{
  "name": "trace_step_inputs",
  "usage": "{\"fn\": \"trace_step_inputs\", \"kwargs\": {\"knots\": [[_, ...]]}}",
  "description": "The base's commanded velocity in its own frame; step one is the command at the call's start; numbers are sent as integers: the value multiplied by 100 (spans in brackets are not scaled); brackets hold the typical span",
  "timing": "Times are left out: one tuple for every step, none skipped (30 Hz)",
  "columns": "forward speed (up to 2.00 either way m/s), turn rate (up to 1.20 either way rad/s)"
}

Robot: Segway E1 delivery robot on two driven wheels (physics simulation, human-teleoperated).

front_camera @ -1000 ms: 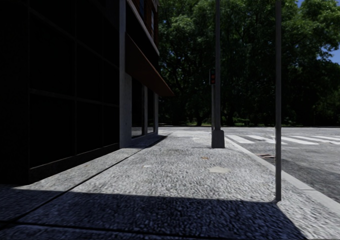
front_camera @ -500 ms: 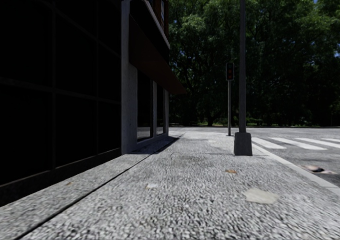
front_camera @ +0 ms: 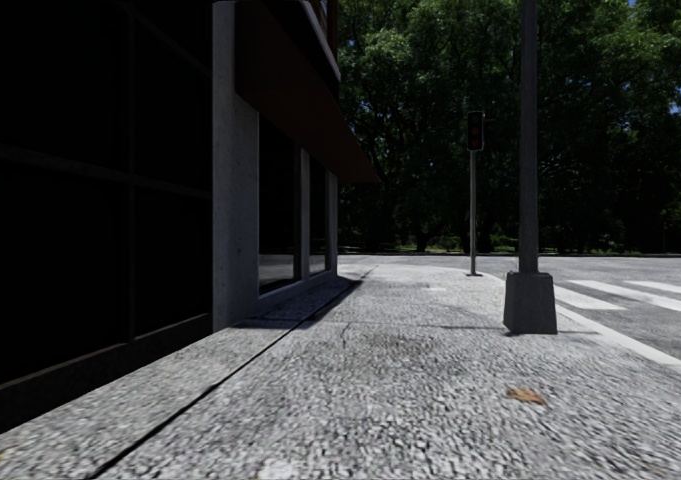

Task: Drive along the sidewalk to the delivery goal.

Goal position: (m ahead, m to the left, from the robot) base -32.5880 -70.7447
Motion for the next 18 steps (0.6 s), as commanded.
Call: {"fn": "trace_step_inputs", "kwargs": {"knots": [[200,0],[200,0],[200,0],[200,0],[200,0],[200,0],[200,0],[200,0],[200,0],[200,0],[200,0],[200,0],[200,0],[200,0],[200,0],[200,0],[200,0],[200,0]]}}
